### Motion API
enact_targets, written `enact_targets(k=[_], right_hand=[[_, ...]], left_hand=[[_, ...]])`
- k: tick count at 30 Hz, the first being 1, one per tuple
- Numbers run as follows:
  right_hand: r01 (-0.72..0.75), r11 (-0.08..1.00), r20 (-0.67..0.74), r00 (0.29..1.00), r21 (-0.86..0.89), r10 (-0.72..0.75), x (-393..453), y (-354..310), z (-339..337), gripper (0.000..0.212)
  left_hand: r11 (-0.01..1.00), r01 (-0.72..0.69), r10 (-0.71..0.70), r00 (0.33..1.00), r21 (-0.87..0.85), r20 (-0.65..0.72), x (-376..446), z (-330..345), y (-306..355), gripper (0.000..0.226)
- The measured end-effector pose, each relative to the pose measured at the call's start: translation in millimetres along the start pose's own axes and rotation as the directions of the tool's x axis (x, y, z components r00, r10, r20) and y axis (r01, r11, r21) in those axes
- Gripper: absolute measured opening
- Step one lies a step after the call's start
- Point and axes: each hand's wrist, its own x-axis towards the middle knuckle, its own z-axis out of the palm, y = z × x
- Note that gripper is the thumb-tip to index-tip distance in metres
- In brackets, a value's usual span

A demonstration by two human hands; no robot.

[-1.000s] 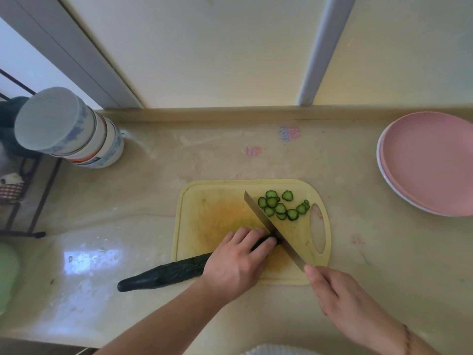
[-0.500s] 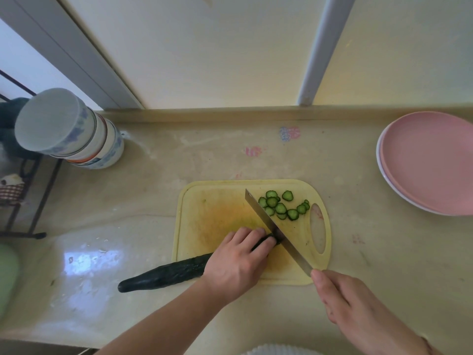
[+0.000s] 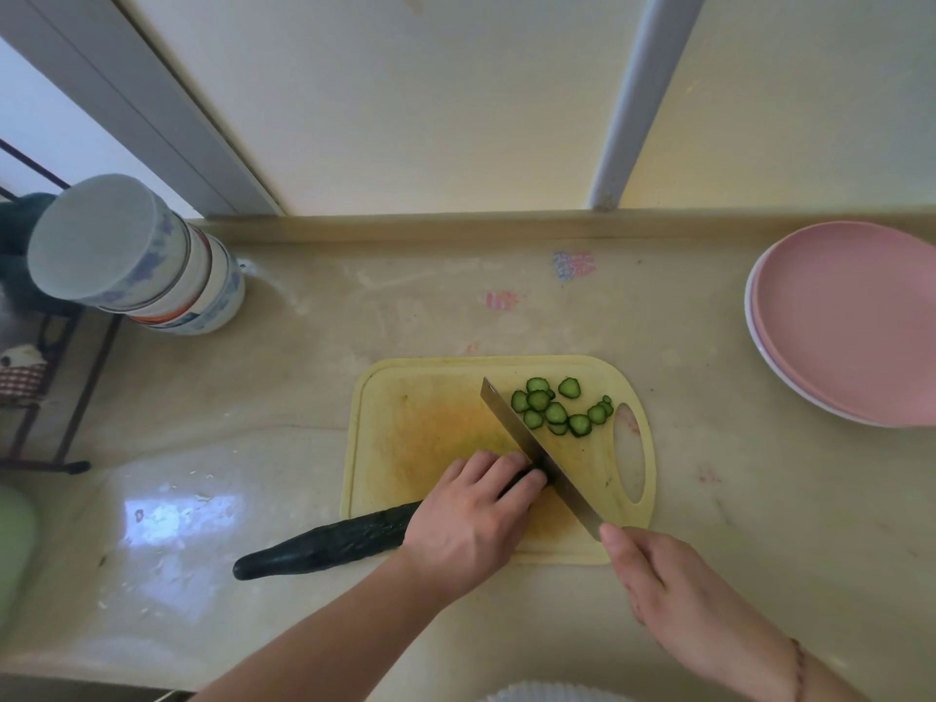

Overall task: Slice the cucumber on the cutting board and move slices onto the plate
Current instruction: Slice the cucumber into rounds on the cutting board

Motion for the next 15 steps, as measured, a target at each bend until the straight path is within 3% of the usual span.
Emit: enact_targets(k=[7, 15], right_hand=[[0.011, 0.999, -0.015, 1.000, 0.038, -0.010, -2, -2, -2, 0.055], [0.006, 0.999, -0.031, 1.000, 0.051, -0.004, -12, 3, -5, 0.073]], left_hand=[[1.000, 0.000, 0.000, 1.000, -0.005, -0.006, 1, -2, 1, 0.024], [1.000, 0.000, 0.000, 1.000, -0.009, -0.003, 0, -2, 1, 0.024]])
